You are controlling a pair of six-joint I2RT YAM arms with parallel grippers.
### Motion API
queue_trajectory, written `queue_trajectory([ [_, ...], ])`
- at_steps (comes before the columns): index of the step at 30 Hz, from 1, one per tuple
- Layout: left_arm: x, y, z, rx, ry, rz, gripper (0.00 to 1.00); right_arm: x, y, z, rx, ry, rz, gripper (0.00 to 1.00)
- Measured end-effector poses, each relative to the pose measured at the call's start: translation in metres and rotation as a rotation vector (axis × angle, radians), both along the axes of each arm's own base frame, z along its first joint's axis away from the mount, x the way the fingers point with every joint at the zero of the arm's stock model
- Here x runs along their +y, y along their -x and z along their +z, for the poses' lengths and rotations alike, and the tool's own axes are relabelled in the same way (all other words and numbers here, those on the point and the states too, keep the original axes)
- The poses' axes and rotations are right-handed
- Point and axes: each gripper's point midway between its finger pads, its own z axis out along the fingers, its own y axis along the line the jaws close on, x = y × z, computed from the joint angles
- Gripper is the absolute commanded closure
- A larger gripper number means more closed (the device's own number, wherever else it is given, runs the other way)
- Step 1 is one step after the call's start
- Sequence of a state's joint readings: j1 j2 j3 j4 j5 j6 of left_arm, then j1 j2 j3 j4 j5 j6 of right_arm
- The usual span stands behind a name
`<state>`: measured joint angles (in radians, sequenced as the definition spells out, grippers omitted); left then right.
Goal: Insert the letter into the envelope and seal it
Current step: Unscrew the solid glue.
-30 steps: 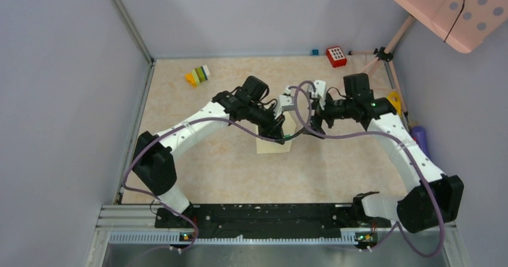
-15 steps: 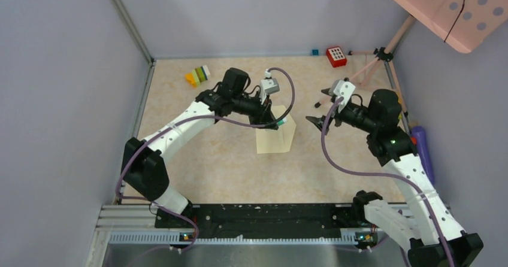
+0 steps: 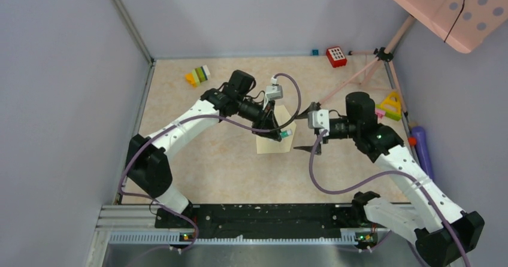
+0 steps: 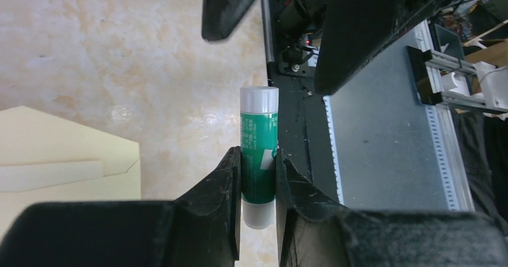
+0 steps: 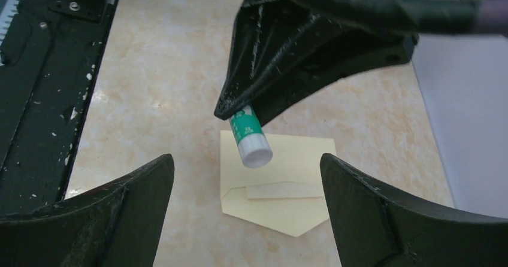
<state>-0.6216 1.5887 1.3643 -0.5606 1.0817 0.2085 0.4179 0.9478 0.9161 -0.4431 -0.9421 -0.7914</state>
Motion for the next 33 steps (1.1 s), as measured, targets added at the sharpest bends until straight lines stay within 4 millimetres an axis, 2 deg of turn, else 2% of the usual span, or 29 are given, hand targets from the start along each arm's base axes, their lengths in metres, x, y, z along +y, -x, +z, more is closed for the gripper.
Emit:
queue_trajectory([
  [4,-0.005,0.012,-0.003,0.029,-0.005,-0.066,1.0,0.01,0.016,-0.002,-0.029,0.0,0.093,0.17],
  [8,-0.008,0.023,-0.008,0.056,-0.017,-0.112,1.0,0.014,0.023,-0.005,-0.041,-0.004,0.138,0.18],
  [12,-0.008,0.03,-0.009,0.075,-0.02,-0.14,1.0,0.019,0.029,-0.007,-0.081,-0.002,0.183,0.26],
  [19,-0.009,0.034,-0.01,0.083,-0.024,-0.153,1.0,0.024,0.04,-0.034,-0.079,0.031,0.238,0.4],
  [25,-0.012,0.036,-0.012,0.085,-0.031,-0.166,1.0,0.026,0.035,-0.036,-0.087,0.026,0.226,0.51],
  [33,-0.013,0.038,-0.016,0.077,-0.046,-0.166,1.0,0.029,0.032,-0.033,-0.087,0.015,0.216,0.6],
])
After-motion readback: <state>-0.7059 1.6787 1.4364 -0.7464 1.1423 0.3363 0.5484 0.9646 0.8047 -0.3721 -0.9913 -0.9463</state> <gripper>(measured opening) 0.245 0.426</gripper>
